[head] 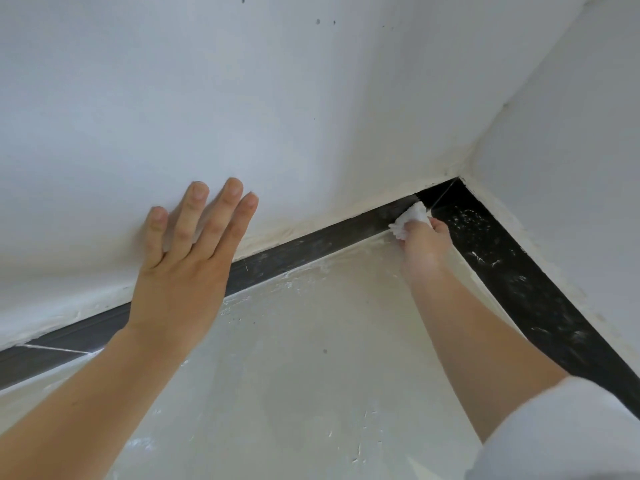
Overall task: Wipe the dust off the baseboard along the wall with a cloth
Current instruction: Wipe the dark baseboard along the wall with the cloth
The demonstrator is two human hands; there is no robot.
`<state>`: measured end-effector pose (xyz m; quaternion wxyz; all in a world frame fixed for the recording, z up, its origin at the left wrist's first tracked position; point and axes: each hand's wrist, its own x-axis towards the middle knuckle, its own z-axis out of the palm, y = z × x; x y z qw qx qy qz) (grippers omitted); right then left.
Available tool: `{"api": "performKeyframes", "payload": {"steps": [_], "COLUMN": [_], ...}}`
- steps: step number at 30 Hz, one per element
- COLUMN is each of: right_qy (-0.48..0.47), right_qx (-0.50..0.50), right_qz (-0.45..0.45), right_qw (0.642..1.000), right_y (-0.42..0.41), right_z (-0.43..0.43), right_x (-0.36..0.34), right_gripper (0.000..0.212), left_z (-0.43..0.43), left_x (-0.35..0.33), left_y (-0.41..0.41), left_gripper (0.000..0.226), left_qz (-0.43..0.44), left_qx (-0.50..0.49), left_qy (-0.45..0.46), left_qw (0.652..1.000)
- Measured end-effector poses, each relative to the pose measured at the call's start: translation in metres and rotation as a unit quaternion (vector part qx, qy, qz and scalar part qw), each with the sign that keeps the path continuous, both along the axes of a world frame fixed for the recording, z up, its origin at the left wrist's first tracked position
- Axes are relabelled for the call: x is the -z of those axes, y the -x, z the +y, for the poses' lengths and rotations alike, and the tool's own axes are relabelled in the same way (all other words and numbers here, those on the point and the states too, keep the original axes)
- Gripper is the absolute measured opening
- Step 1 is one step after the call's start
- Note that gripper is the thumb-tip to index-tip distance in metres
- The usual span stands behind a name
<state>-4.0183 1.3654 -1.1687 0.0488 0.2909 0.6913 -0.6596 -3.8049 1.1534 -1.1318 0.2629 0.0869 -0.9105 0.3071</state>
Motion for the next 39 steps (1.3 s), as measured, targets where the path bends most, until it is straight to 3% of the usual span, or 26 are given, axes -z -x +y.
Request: {"api": "performKeyframes", "payload": {"steps": [4, 8, 11, 14, 20, 25, 28, 31, 32, 34, 36, 39], "right_qy": [0.014, -0.016, 0.057, 0.099, -0.01, -0.028, -0.07, -0.113, -0.106, -0.085, -0.086, -0.076], "right_qx": [0.038, -0.004, -0.109, -0.235, -0.044, -0.055, -0.173, -0.378, -0.404, -0.351, -0.224, -0.1], "right_qz": [-0.008, 0.017, -0.049, -0.099, 0.031, 0.083, 0.124, 0.154, 0.143, 0.125, 0.12, 0.05], "right_qw": [0.999, 1.0, 0.991, 0.962, 0.998, 0.995, 0.975, 0.906, 0.897, 0.924, 0.963, 0.991], "right_y": [-0.021, -0.084, -0.122, -0.136, -0.081, -0.101, -0.15, -0.174, -0.172, -0.158, -0.135, -0.101], "right_z": [-0.033, -0.065, -0.073, -0.059, -0.034, -0.077, -0.094, -0.08, -0.071, -0.055, -0.043, -0.044], "right_x": [-0.007, -0.007, -0.005, -0.007, -0.027, -0.028, -0.016, -0.003, -0.003, -0.005, -0.007, -0.006], "right_gripper": [0.024, 0.018, 0.002, 0.014, 0.013, 0.018, 0.025, 0.019, 0.016, 0.003, 0.011, 0.009], "left_z": [0.004, 0.009, 0.01, 0.004, -0.008, -0.018, -0.019, -0.021, -0.022, -0.023, -0.024, -0.023], "left_x": [-0.001, -0.002, -0.005, -0.013, -0.039, -0.04, -0.037, -0.036, -0.036, -0.035, -0.034, -0.033], "left_y": [0.001, 0.0, 0.0, -0.007, -0.03, -0.037, -0.034, -0.034, -0.034, -0.035, -0.035, -0.034], "left_gripper": [0.091, 0.088, 0.087, 0.085, 0.073, 0.077, 0.087, 0.089, 0.089, 0.086, 0.081, 0.074], "left_qz": [-0.004, -0.007, -0.009, -0.016, -0.041, -0.057, -0.056, -0.057, -0.055, -0.05, -0.053, -0.055], "left_qx": [-0.008, -0.017, -0.011, 0.016, 0.045, 0.032, 0.026, 0.033, 0.035, 0.035, 0.04, 0.035], "left_qy": [0.004, 0.009, -0.021, -0.041, -0.061, -0.037, -0.048, -0.042, -0.033, -0.019, -0.017, -0.01], "left_qw": [1.0, 1.0, 1.0, 0.999, 0.996, 0.997, 0.997, 0.997, 0.997, 0.998, 0.998, 0.998]}}
